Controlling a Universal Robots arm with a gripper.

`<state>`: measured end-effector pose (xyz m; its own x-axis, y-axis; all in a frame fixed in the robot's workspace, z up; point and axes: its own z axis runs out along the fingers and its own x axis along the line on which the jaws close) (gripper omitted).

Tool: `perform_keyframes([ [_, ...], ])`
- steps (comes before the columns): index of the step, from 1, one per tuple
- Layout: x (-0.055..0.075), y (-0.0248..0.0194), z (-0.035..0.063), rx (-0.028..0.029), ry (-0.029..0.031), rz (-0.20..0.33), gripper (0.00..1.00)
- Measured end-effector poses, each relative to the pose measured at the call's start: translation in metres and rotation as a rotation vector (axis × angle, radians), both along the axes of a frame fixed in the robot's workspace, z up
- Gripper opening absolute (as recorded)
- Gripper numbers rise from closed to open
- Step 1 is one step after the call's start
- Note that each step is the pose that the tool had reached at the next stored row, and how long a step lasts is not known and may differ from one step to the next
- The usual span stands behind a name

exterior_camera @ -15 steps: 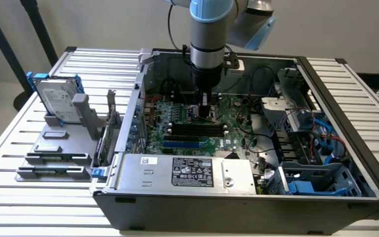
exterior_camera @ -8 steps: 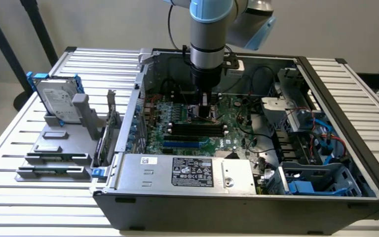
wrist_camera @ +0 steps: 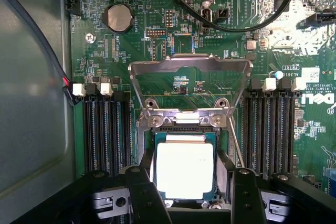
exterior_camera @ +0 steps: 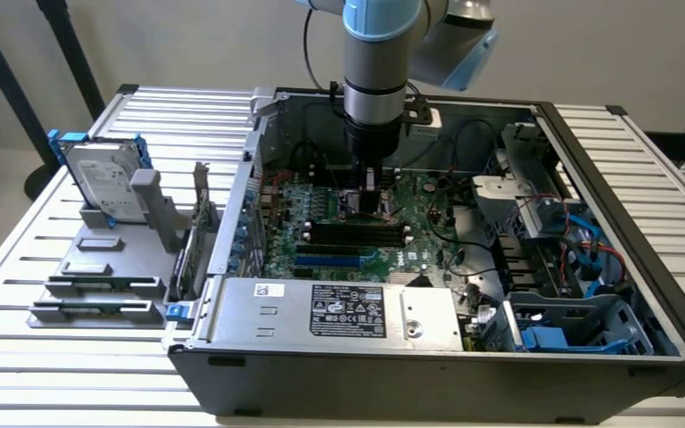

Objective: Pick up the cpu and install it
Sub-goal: 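Place the cpu into insertion slot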

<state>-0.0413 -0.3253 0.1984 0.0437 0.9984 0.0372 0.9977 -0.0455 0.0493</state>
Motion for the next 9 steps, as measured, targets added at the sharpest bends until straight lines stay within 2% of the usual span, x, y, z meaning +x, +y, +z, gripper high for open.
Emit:
perform_keyframes([
  [1, 0.0000, 0.0000, 0.0000, 0.0000, 0.0000, 0.000, 0.56],
  [2, 0.0000, 0.0000, 0.0000, 0.0000, 0.0000, 0.001, 0.62],
  [9, 0.0000, 0.0000, 0.0005, -0.0001, 0.0002, 0.002, 0.62],
])
